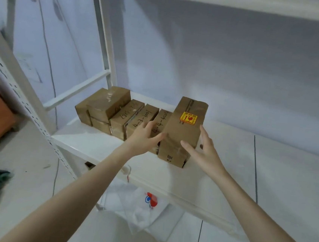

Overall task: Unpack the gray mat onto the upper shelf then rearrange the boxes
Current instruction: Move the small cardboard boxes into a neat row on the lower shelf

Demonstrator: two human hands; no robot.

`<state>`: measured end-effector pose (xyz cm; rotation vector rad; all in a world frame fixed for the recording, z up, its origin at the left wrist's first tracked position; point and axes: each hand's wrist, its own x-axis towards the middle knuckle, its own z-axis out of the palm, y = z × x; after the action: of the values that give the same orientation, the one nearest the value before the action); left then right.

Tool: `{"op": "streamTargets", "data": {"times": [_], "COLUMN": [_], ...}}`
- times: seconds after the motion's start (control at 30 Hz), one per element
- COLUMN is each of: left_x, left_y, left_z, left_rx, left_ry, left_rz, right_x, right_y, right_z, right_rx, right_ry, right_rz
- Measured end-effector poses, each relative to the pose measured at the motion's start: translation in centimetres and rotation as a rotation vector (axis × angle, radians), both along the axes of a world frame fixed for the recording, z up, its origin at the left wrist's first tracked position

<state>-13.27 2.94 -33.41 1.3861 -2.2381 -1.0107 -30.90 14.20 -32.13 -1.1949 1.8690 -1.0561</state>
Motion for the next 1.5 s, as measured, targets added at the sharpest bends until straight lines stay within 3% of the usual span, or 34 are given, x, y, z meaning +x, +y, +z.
{"op": "streamTargets", "data": {"times": [0.17, 0.37, 0.63, 0.8, 1.03, 1.27, 1.5], "left_x": [-1.5, -2.7, -4.4, -6.8, -12.0, -19.2, -27.8], "left_y": [-1.4, -1.9, -0.5, 1.9, 5.9, 11.3, 19.3], "left_z": [0.4, 1.3, 1.1, 1.3, 3.9, 5.4, 6.6], "left_rx": [-0.096, 0.001, 0.272, 0.359, 0.31, 0.3, 0.27], "left_ry": [-0.117, -0.104, 0.053, 0.104, 0.158, 0.249, 0.197], "left_rz": [0.028, 0.04, -0.01, -0.024, -0.06, -0.05, -0.109], "right_x": [-0.6, -1.2, -3.3, -5.3, -11.1, -19.0, -27.3], "right_y": [-2.3, -3.5, -1.5, 1.4, 5.6, 11.3, 19.3], "right_z": [-0.5, -0.7, -0.6, 0.1, 3.2, 5.8, 7.4], "right_rx": [-0.008, 0.005, 0.01, -0.017, -0.081, -0.02, -0.165], "right_ry": [-0.061, -0.114, -0.164, -0.154, -0.062, 0.01, 0.023], "right_rz": [-0.012, -0.034, -0.029, -0.035, -0.025, 0.013, 0.034]}}
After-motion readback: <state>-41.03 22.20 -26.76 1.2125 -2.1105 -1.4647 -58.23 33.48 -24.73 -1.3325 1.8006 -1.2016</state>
